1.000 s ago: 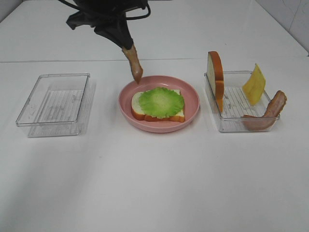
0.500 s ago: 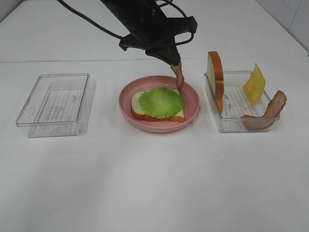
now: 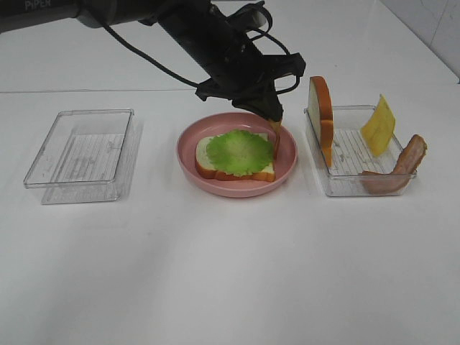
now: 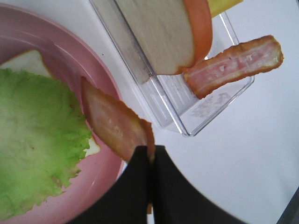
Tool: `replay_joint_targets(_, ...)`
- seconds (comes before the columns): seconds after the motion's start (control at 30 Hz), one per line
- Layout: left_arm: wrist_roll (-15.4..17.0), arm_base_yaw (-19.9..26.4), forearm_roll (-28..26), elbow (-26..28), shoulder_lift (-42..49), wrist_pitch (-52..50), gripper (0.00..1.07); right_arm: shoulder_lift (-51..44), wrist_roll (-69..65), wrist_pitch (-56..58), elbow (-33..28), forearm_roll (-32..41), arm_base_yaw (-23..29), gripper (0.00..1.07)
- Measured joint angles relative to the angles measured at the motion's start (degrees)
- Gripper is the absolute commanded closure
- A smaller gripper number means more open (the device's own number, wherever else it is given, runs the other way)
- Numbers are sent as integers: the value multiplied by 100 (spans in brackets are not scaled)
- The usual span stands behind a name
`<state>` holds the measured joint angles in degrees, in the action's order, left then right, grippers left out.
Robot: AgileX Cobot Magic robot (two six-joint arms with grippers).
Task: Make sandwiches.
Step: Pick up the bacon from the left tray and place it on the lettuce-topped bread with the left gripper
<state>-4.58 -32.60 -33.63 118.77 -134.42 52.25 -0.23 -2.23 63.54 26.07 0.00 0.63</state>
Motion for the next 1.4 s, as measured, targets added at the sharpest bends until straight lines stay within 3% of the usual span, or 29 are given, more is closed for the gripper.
replay_joint_targets(0.23,-109,0,481,0,-57,97,107,0,0,0,0,0,0,9)
replay_joint_targets(0.4,-126,0,1490,0,-69,97,107,0,0,0,0,0,0,9)
replay_joint_targets(0.67,-143,0,2229,0,-69,29,107,0,0,0,0,0,0,9)
replay_joint_targets(1.4,-258,0,2487,0,-115,-6,107,0,0,0,0,0,0,9)
